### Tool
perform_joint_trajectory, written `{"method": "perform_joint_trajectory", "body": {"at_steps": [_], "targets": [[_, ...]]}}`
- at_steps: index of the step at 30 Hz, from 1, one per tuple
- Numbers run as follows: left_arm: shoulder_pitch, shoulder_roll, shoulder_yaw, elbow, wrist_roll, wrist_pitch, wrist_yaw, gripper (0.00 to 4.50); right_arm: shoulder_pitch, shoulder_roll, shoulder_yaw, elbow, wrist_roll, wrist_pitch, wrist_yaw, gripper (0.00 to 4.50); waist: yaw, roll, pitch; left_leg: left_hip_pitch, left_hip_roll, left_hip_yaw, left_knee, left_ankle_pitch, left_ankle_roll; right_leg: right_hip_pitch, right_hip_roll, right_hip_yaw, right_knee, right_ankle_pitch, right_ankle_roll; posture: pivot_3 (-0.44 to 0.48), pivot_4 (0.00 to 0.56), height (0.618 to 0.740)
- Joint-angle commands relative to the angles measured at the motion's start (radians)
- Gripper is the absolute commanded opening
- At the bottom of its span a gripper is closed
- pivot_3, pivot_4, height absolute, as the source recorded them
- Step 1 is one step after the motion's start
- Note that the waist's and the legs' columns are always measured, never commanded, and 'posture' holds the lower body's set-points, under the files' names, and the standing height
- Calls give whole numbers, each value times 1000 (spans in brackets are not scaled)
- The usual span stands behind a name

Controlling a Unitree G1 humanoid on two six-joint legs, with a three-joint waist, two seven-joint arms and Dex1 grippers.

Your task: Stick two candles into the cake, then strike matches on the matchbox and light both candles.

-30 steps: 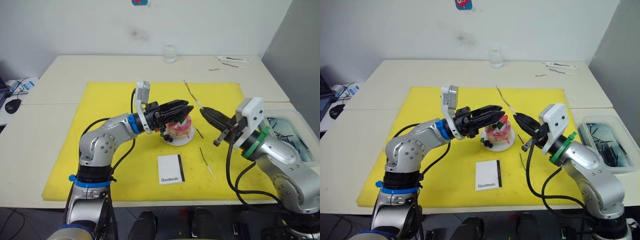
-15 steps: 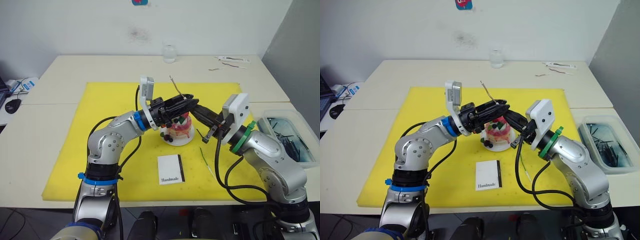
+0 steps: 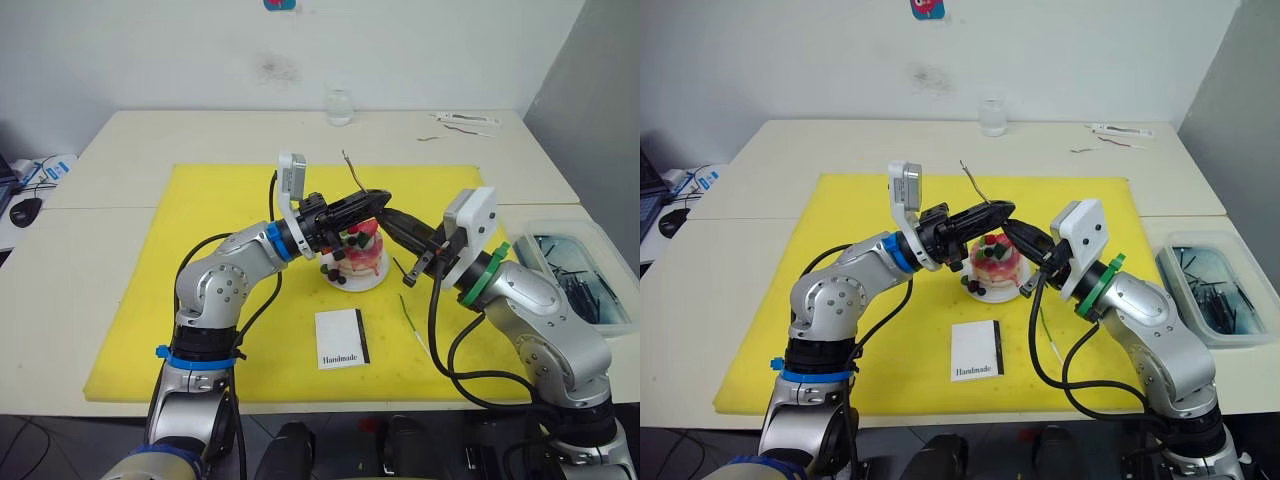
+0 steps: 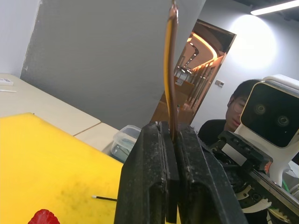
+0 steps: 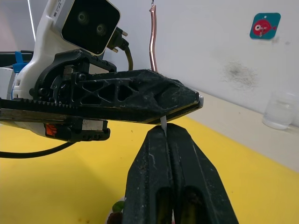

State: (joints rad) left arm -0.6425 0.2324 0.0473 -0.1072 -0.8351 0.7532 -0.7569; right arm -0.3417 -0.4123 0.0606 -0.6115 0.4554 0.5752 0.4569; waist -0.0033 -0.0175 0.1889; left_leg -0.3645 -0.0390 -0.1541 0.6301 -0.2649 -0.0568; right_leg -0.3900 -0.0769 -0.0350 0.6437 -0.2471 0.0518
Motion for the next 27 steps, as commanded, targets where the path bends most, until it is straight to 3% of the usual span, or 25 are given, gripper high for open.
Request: {"method": "perform_joint_trajectory", "body": {"at_steps": [1, 12, 15, 21, 25, 27], "targets": [[-11, -6, 6, -20, -12, -17, -10, 7, -4, 6, -8, -32, 15, -2, -1, 0, 0, 0, 0, 0, 0, 0, 0, 0, 0, 0, 0, 0, 0, 0, 0, 0, 150, 740], [-12, 17, 5, -21, -17, 11, -9, 7, -29, 31, 8, -16, 11, 14, -7, 0, 0, 0, 0, 0, 0, 0, 0, 0, 0, 0, 0, 0, 0, 0, 0, 0, 150, 740], [-29, 21, 35, 13, -36, 37, 18, 0, -30, 23, 13, -12, 16, 28, 8, 588, 0, 0, 0, 0, 0, 0, 0, 0, 0, 0, 0, 0, 0, 0, 0, 0, 150, 740], [-108, 121, 113, 208, -45, 122, 11, 0, -4, -52, 46, 0, -24, 23, 70, 2775, -4, 0, 0, 0, 0, 0, 0, 0, 0, 0, 1, -1, 0, 0, 0, 0, 150, 740], [-164, 205, 118, 329, 13, 95, -50, 0, -73, -84, 115, 54, -109, -6, 94, 4246, -11, 0, 0, 0, 0, 0, 0, 0, 0, -1, 1, -1, 0, 0, 0, 0, 150, 740], [-176, 234, 81, 366, 79, 39, -92, 0, -114, -85, 150, 88, -157, -21, 96, 4474, -15, 0, 0, 0, 0, 0, 0, 0, 0, -2, 1, -1, 0, 0, 0, 0, 150, 740]]}}
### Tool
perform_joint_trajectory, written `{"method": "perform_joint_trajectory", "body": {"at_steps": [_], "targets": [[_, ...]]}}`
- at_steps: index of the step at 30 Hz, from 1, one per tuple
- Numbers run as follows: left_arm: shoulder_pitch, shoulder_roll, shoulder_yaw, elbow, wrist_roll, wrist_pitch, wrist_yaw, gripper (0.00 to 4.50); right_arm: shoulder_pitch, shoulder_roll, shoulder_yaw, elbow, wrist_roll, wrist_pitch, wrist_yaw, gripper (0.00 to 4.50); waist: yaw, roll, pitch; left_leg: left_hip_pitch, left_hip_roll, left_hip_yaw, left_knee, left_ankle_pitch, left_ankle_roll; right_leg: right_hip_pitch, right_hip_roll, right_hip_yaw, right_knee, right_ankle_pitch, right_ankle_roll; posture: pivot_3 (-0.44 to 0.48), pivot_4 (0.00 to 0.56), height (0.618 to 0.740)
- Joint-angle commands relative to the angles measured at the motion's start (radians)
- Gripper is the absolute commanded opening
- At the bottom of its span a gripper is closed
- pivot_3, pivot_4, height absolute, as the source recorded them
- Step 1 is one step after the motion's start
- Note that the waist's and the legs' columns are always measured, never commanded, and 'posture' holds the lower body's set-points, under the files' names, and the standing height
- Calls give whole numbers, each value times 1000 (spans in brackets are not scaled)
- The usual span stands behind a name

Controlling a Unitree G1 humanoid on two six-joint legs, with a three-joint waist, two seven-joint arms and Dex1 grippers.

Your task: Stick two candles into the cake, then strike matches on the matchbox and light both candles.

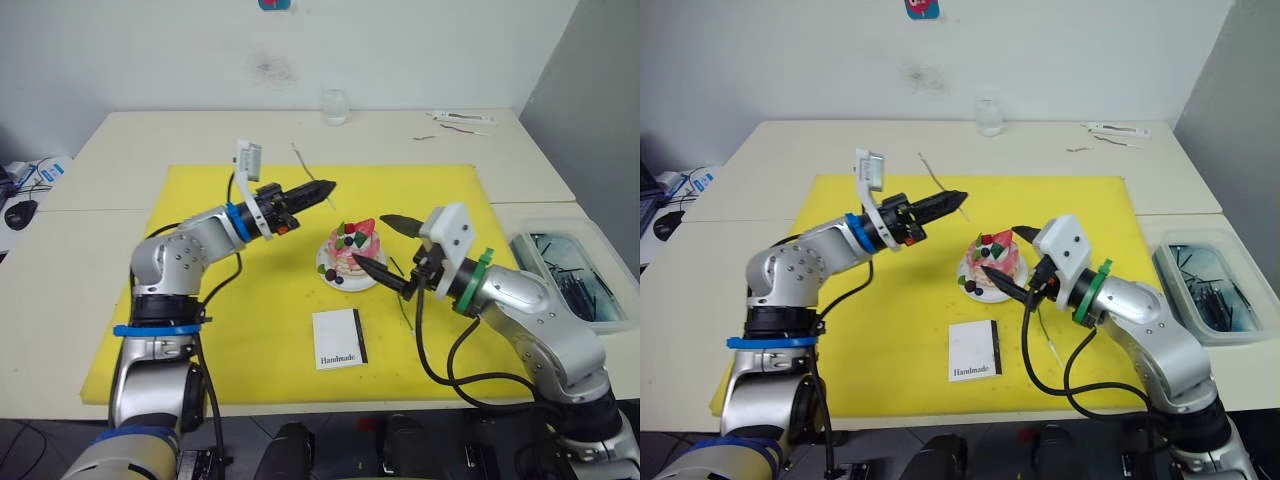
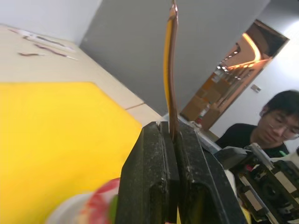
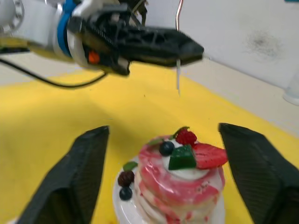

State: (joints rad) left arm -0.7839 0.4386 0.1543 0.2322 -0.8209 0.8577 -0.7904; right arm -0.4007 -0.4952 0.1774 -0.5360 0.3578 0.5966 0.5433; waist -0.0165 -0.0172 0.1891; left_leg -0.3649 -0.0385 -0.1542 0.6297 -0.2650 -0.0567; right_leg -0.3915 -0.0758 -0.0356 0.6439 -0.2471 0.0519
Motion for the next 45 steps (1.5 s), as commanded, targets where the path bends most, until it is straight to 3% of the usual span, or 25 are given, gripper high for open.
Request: {"method": "perform_joint_trajectory", "body": {"at_steps": [1, 7, 20, 45], "targets": [[-38, 40, -49, 41, 101, -95, -80, 0, -76, 3, 46, 32, -83, -46, 3, 4474, -4, 0, 0, 0, 0, 0, 0, 0, 0, 0, 0, 0, 0, 0, 0, 0, 150, 740], [-19, 31, -136, 66, 231, -212, -148, 0, -133, 22, 79, 82, -141, -33, 1, 4474, -3, 0, 0, -2, 0, 0, 0, 2, -4, -1, 0, 1, -1, 0, 0, 0, 150, 740], [13, -9, -172, 69, 325, -296, -202, 0, -93, 29, 47, 34, -132, 18, 2, 4474, -10, 0, 0, -13, 0, 2, 1, 4, -7, -16, 0, 3, 2, 3, -4, 0, 150, 740], [70, 6, -140, -45, 316, -232, -198, 0, -78, 47, 13, 18, -128, 48, -3, 4474, -11, 0, 0, -13, 0, 2, 2, 4, -7, -16, 0, 3, 3, 3, -4, 0, 150, 740]]}}
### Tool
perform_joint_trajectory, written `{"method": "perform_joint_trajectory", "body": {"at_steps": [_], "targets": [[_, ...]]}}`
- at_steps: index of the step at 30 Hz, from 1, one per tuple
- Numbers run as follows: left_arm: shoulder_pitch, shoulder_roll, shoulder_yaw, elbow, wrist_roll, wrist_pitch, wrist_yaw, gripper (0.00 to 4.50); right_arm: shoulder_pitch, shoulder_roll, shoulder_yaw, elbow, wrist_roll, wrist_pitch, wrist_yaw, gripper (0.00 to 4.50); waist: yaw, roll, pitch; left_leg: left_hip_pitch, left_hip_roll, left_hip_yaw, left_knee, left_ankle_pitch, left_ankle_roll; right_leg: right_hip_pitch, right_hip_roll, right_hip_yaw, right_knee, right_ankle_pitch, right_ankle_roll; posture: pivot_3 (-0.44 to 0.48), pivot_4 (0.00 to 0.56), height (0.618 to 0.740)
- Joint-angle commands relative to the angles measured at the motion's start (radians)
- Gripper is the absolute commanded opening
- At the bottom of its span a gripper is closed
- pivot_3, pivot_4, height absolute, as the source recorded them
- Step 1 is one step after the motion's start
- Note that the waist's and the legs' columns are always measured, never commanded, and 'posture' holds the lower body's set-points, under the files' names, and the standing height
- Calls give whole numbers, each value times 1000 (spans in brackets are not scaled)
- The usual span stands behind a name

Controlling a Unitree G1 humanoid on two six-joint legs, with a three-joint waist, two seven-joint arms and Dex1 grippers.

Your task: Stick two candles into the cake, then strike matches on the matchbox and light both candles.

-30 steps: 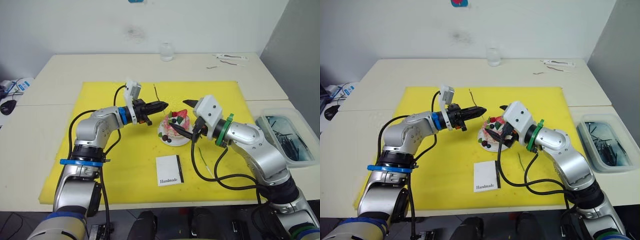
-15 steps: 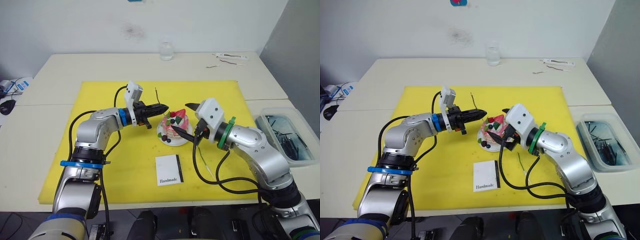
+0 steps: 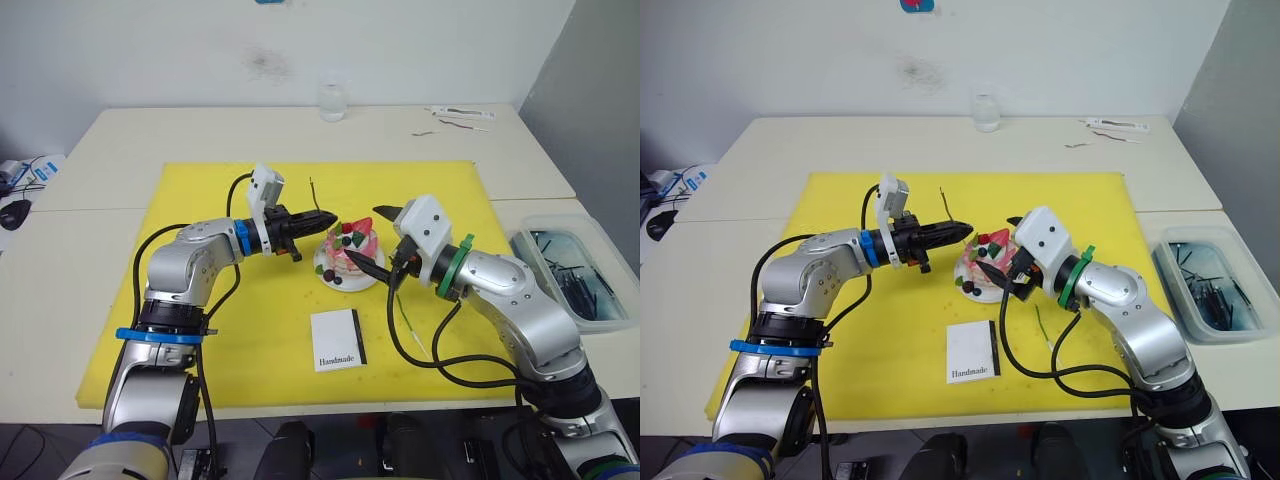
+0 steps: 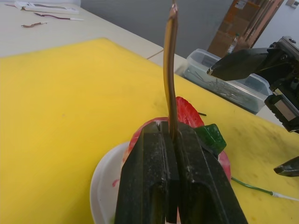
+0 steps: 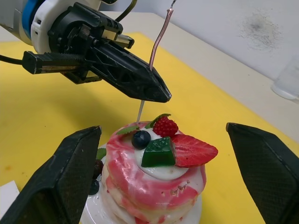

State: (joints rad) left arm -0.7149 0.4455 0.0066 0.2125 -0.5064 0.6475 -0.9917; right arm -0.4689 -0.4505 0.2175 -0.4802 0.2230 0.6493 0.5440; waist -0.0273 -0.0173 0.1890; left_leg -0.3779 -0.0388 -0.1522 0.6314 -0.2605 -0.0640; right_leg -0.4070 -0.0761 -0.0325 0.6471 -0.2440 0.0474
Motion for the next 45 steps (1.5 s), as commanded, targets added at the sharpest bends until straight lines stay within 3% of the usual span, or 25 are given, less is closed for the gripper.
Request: {"method": "perform_joint_trajectory", "body": {"at_steps": [1, 23, 37, 45], "targets": [[2, -3, 6, -21, 6, -28, 4, 0, -11, 3, -29, -37, 6, -4, -5, 4474, 0, 0, 0, 0, 0, 0, 0, 0, 0, 0, 0, 0, 0, 0, 0, 0, 150, 740], [46, -36, -22, 12, 57, -126, 4, 0, -11, 17, -51, -41, 10, 20, -28, 4474, 0, 0, 0, 0, 0, 0, 2, 0, 0, 1, 0, 0, 1, 1, -1, 0, 150, 740], [-6, 13, 30, 24, 34, -108, -15, 4415, -18, 22, -60, -22, 7, 13, -25, 4500, -2, 0, 0, 0, 0, 0, 4, 0, 0, 1, 0, 0, 2, 2, -1, 0, 150, 740], [14, 109, 46, -57, -2, -54, -71, 4465, 2, 2, -110, -41, 49, 43, -3, 4500, -2, 0, 0, 0, 0, 0, 4, 0, 0, 1, 0, 0, 3, 2, -2, 0, 150, 740]]}}
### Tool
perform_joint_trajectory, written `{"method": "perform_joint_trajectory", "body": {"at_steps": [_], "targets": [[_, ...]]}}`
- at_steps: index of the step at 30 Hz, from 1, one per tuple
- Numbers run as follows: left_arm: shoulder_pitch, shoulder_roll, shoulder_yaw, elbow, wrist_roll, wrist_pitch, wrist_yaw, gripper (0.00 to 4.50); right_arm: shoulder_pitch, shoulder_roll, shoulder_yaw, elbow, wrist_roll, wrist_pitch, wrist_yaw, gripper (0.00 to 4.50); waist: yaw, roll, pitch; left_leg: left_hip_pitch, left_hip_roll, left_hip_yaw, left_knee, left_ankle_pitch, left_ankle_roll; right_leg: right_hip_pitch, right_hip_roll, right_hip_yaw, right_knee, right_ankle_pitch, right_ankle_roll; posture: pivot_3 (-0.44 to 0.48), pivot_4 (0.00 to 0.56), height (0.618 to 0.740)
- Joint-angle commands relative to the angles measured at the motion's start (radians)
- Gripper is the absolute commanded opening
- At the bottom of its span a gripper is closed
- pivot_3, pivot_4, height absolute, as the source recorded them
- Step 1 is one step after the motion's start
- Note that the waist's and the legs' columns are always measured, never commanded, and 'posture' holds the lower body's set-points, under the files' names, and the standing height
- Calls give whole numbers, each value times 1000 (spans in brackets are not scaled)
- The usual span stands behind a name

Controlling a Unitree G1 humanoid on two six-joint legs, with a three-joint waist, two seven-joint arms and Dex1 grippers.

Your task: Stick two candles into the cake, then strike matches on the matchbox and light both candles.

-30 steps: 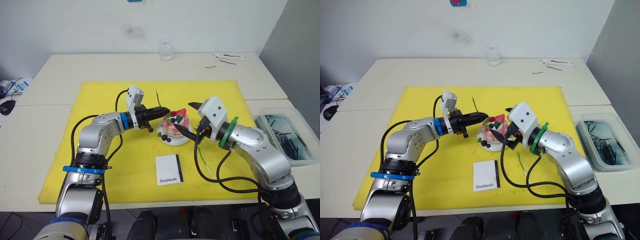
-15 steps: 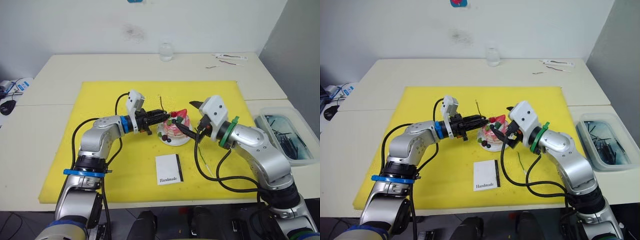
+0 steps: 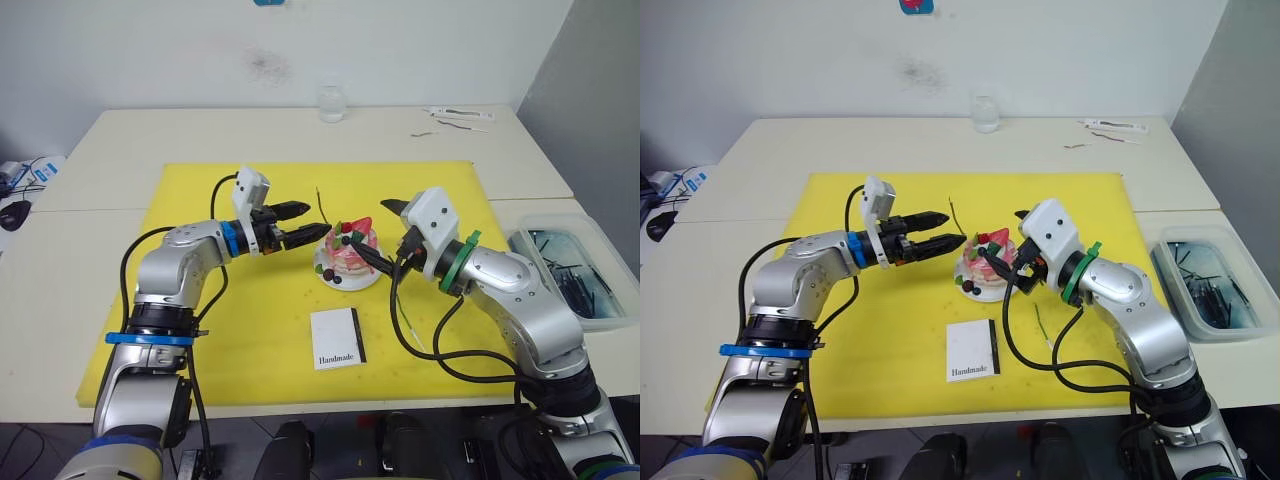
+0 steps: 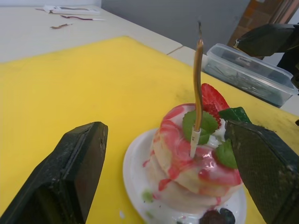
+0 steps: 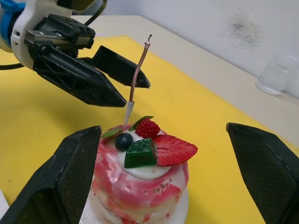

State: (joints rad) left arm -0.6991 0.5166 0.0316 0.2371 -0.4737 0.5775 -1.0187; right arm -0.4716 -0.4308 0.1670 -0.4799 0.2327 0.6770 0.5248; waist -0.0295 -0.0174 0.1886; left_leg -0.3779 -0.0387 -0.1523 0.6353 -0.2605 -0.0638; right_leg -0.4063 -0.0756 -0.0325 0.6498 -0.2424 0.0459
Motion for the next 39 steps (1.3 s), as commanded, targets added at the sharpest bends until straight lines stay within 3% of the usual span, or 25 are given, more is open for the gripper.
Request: {"method": "perform_joint_trajectory", "body": {"at_steps": [1, 7, 13, 18, 24, 29, 38, 39], "targets": [[4, 53, 16, -101, -40, 23, -61, 4465, 18, -28, -75, -52, 55, 28, 25, 4500, 1, 0, 0, 0, 0, 0, 0, 0, 0, 0, 0, 0, 0, 0, 0, 0, 150, 740], [68, 183, -41, -273, -55, 17, -228, 4465, 206, -140, -173, -172, 195, 149, 105, 4500, 1, 0, 0, -1, 0, 0, 0, 0, 0, 0, 0, 1, -1, 0, 0, 0, 150, 740], [114, 220, -81, -432, -85, -24, -346, 4465, 437, -222, -219, -275, 296, 263, 124, 4500, 2, 0, 0, 0, 0, 1, 0, -3, 5, 1, 0, 0, -1, -2, 3, 0, 150, 740], [145, 251, -150, -509, -60, -116, -450, 4465, 458, -257, -175, -266, 317, 324, 109, 4500, 0, 0, 0, 1, 2, 3, 0, -2, 6, 2, 1, 2, 0, 1, 3, 0, 150, 740], [148, 253, -158, -491, -49, -149, -463, 4465, 446, -263, -123, -245, 285, 352, 62, 4500, 1, 0, 0, 2, 5, 3, 0, 0, 9, 2, 4, 2, 0, 4, 3, 0, 150, 740], [152, 246, -163, -484, -47, -158, -455, 4500, 428, -239, -122, -243, 313, 378, 37, 3495, 0, 0, 0, 2, 5, 4, 0, 1, 9, 2, 4, 2, -1, 5, 3, 0, 150, 740], [156, 236, -168, -471, -35, -183, -449, 4500, 408, -245, -147, -244, 327, 406, 34, 210, 1, 0, 0, 2, 5, 5, 0, 1, 9, 2, 5, 3, -2, 5, 3, 0, 150, 740], [156, 234, -169, -470, -34, -186, -448, 4500, 406, -247, -153, -246, 330, 410, 35, 19, 1, 0, 0, 2, 5, 5, 0, 1, 9, 2, 5, 3, -2, 5, 3, 0, 150, 740]]}}
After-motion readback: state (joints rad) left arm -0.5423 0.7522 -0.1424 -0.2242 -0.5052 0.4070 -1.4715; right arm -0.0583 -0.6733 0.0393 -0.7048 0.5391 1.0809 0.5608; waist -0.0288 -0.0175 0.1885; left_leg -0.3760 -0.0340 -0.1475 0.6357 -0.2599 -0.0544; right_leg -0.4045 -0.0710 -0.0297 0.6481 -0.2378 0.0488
